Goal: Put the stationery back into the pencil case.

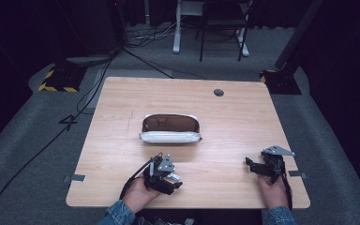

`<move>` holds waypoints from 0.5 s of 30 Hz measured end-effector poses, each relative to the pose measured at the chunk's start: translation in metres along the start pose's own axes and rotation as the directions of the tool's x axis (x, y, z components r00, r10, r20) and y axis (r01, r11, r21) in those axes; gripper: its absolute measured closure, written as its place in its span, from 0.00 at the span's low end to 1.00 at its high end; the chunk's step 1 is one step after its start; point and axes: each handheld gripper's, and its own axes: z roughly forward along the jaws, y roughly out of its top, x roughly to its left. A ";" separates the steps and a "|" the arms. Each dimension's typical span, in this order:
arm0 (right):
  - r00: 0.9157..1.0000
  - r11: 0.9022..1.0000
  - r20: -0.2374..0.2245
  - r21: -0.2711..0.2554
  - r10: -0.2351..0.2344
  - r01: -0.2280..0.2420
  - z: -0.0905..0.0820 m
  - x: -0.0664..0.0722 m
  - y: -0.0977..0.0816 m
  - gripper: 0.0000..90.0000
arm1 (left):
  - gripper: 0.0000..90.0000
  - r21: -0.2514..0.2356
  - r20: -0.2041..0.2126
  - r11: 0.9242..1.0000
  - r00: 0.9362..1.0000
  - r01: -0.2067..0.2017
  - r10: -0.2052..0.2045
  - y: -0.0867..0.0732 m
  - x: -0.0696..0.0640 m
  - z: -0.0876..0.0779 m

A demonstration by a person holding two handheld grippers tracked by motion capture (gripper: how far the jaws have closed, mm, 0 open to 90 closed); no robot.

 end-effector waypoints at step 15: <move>1.000 1.000 0.002 -0.001 0.000 0.000 0.000 0.000 0.000 0.27 | 0.73 0.042 0.001 0.997 0.998 -0.066 0.066 -0.004 -0.001 -0.002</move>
